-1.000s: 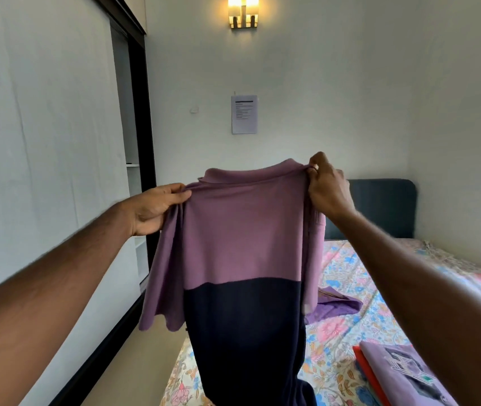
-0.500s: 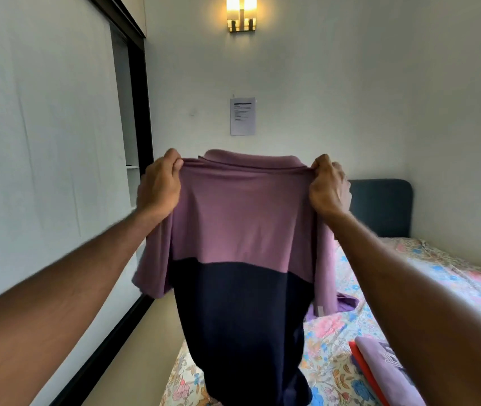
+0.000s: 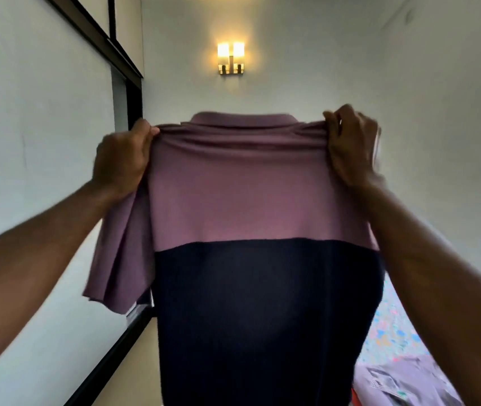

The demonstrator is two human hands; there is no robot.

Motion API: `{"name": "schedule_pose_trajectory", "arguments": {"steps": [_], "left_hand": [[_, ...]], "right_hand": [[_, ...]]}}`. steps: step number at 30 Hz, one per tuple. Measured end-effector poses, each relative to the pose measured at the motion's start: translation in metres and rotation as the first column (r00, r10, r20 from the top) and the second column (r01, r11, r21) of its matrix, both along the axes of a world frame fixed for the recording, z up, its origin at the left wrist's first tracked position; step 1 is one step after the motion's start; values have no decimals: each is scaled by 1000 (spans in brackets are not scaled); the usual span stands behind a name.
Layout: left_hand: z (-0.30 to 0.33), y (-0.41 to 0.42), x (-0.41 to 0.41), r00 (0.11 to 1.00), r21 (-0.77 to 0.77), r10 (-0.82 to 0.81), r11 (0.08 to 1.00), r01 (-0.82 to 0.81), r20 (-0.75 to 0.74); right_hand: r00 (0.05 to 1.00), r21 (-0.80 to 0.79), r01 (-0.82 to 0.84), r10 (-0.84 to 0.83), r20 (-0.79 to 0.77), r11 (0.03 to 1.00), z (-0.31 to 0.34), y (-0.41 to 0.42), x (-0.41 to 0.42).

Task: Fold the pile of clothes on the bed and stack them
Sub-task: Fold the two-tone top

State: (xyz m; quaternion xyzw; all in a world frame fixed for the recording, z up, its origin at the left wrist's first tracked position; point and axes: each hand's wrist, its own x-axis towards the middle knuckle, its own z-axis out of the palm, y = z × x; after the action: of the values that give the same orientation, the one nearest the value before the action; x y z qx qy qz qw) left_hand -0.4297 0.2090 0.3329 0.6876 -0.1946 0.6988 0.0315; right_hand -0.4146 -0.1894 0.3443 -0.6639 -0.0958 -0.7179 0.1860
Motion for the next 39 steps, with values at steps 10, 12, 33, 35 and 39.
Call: {"name": "schedule_pose_trajectory", "arguments": {"steps": [10,12,33,35,39], "left_hand": [[-26,10,39,940,8,-161,985,171,-302],[-81,3,68,890,-55,-176,984,169,-422],[-545,-21,344,433,-239,-173,966,-103,-885],[-569,-21,362,273,-167,-142,984,-68,-951],[-615,-13,384,131,-157,-152,987,-28,-980]], "right_hand": [[950,-294,-186,96,-297,938,-12,-18,10],[925,-274,-218,108,-366,937,-71,-18,41],[448,-344,-109,-263,-854,932,-535,-16,312],[253,-356,-175,-308,-917,918,-562,-18,325],[88,-264,-142,-254,-963,954,-616,-23,329]]}}
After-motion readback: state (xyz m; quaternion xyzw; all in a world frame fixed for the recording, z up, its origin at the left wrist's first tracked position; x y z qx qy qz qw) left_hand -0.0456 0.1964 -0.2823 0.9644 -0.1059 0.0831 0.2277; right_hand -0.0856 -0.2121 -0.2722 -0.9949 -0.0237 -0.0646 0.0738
